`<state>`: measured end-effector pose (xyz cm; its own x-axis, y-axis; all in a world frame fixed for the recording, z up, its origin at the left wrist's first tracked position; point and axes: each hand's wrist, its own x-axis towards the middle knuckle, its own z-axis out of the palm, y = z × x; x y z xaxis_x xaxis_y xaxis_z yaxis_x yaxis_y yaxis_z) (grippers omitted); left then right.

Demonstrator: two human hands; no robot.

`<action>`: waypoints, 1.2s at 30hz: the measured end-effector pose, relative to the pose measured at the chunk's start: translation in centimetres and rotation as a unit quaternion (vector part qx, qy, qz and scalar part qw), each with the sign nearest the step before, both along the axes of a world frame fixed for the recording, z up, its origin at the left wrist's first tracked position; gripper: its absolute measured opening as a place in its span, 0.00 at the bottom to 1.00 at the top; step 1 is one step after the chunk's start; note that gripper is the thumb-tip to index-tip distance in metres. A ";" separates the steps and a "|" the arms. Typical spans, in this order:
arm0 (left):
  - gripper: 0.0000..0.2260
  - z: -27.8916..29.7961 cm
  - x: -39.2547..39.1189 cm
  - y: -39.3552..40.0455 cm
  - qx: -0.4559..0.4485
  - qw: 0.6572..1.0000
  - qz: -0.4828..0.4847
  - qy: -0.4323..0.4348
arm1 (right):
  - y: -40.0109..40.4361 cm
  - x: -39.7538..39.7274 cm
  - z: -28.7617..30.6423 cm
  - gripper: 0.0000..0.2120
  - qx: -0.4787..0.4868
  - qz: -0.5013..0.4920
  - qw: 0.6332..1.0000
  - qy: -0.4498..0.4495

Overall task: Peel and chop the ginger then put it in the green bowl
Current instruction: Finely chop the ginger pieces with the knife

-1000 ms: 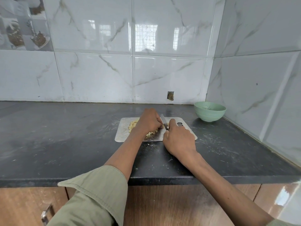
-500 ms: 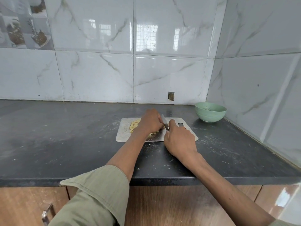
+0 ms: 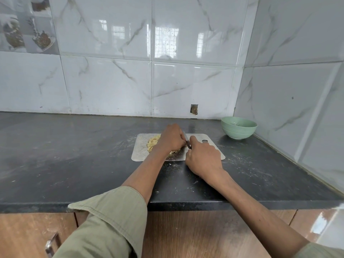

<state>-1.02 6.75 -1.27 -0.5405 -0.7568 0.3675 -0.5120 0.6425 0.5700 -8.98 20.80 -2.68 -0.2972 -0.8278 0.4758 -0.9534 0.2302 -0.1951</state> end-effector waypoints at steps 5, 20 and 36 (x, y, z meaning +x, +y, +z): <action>0.08 0.2 0.2 0.3 -0.011 1.000 -0.010 -0.004 | 0.0 -0.2 0.3 0.11 0.008 -0.007 1.000 -0.017; 0.09 -0.4 -0.2 0.0 -0.020 0.999 0.042 -0.010 | 0.5 0.2 -0.2 0.13 -0.005 -0.029 0.999 -0.021; 0.08 -0.5 -0.3 -0.9 -0.029 0.999 0.036 -0.015 | 1.0 0.1 -0.1 0.11 -0.034 -0.009 0.998 -0.053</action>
<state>-1.30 5.84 -1.77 -0.4968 -0.7720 0.3965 -0.5748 0.6350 0.5162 -8.92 21.81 -2.77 -0.3630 -0.7890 0.4957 -0.9226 0.2300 -0.3096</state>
